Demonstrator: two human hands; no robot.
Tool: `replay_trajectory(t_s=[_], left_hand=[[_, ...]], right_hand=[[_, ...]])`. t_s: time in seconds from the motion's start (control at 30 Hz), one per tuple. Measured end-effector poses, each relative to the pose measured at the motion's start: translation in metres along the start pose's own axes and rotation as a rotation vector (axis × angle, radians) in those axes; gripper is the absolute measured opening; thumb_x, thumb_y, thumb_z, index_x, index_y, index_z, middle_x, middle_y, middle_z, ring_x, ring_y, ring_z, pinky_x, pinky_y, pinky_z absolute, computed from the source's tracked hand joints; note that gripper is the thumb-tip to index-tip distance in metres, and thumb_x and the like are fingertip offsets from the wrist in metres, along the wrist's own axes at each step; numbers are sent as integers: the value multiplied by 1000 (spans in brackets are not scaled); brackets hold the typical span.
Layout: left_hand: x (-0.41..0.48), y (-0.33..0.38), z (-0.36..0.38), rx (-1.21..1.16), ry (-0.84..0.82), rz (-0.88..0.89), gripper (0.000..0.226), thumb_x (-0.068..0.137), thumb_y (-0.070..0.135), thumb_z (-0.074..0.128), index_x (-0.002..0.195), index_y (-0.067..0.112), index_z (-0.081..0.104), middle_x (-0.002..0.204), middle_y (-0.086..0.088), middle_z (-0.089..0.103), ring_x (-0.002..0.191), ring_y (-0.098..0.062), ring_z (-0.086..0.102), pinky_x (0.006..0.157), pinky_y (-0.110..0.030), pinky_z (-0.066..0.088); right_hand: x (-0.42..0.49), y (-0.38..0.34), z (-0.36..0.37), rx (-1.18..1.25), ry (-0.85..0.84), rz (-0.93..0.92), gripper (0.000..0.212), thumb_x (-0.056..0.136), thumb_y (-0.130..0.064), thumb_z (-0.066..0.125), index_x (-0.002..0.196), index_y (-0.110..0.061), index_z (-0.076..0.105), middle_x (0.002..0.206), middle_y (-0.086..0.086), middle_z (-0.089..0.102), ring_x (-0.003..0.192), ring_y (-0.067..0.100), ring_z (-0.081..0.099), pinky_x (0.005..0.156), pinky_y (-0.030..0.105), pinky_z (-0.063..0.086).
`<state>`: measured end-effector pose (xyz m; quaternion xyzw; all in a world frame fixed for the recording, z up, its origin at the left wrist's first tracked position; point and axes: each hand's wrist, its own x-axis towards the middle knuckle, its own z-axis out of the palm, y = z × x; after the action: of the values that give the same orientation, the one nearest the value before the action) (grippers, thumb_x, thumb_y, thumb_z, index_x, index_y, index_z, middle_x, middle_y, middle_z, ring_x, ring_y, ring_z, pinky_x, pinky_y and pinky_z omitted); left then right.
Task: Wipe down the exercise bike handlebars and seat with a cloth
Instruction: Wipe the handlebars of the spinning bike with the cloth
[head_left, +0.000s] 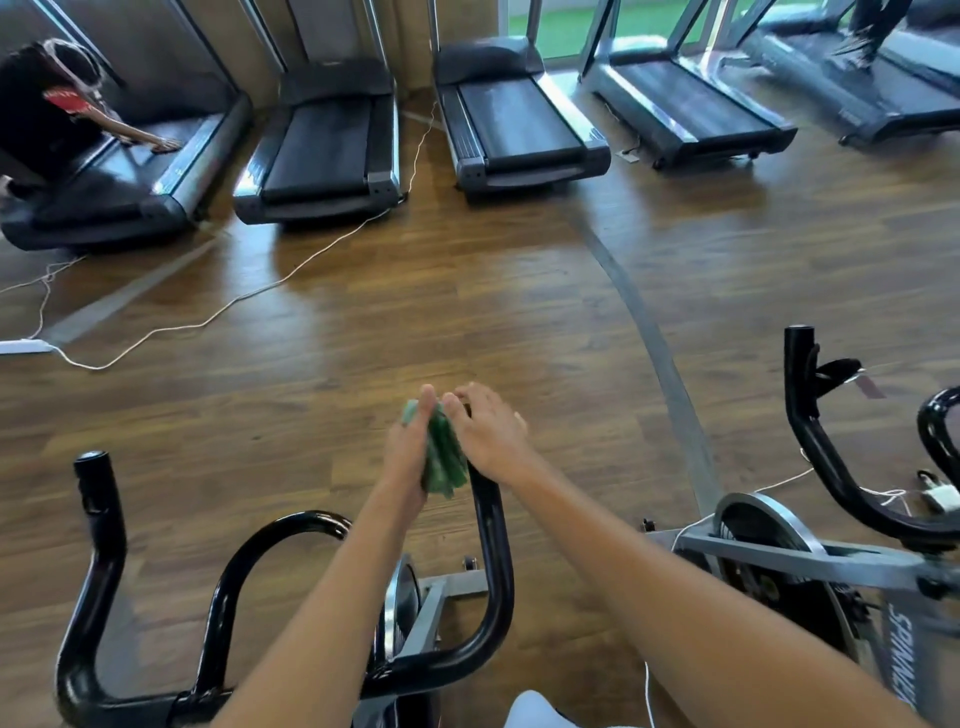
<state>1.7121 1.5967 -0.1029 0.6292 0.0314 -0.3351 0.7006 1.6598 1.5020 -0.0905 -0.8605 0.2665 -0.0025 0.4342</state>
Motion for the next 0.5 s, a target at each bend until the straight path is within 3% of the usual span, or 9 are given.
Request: replay_trajectory(t_s=[0.07, 0.17, 0.3, 0.4, 0.5], left_hand=[[-12, -4, 24, -23, -155, -38, 68, 96, 67, 32, 134, 15, 54, 139, -2, 57, 119, -16, 58, 104, -40, 45], [3, 1, 34, -70, -234, -59, 70, 99, 65, 21, 140, 16, 52, 142, -4, 57, 121, -14, 59, 99, -30, 46], [5, -32, 23, -4, -198, 10, 59, 101, 63, 22, 138, 29, 52, 135, 7, 60, 128, -16, 56, 104, -37, 47], [-11, -67, 15, -37, -215, -29, 56, 103, 59, 21, 122, 31, 66, 118, -2, 71, 112, -22, 65, 94, -41, 51], [-6, -43, 23, -16, -95, 49, 51, 102, 60, 21, 122, 40, 64, 119, 8, 71, 115, -10, 65, 98, -38, 52]], right_hand=[[-3, 5, 9, 6, -32, 15, 55, 107, -49, 21, 158, -29, 20, 167, -9, 9, 154, 13, 5, 121, 50, -6], [-3, 7, 5, -47, -28, 1, 54, 108, -44, 17, 160, -31, 7, 167, -13, -8, 153, 11, -12, 118, 50, -18], [-1, 10, 4, -192, -28, -24, 55, 109, -42, 15, 160, -30, -1, 164, -16, -16, 151, 11, -19, 114, 48, -24], [1, 13, 9, -231, -5, -40, 55, 109, -40, 16, 160, -27, -1, 165, -15, -14, 152, 10, -16, 116, 51, -21], [7, 15, 22, -195, 30, -18, 53, 108, -44, 15, 159, -35, 2, 165, -16, -12, 152, 7, -13, 118, 51, -19]])
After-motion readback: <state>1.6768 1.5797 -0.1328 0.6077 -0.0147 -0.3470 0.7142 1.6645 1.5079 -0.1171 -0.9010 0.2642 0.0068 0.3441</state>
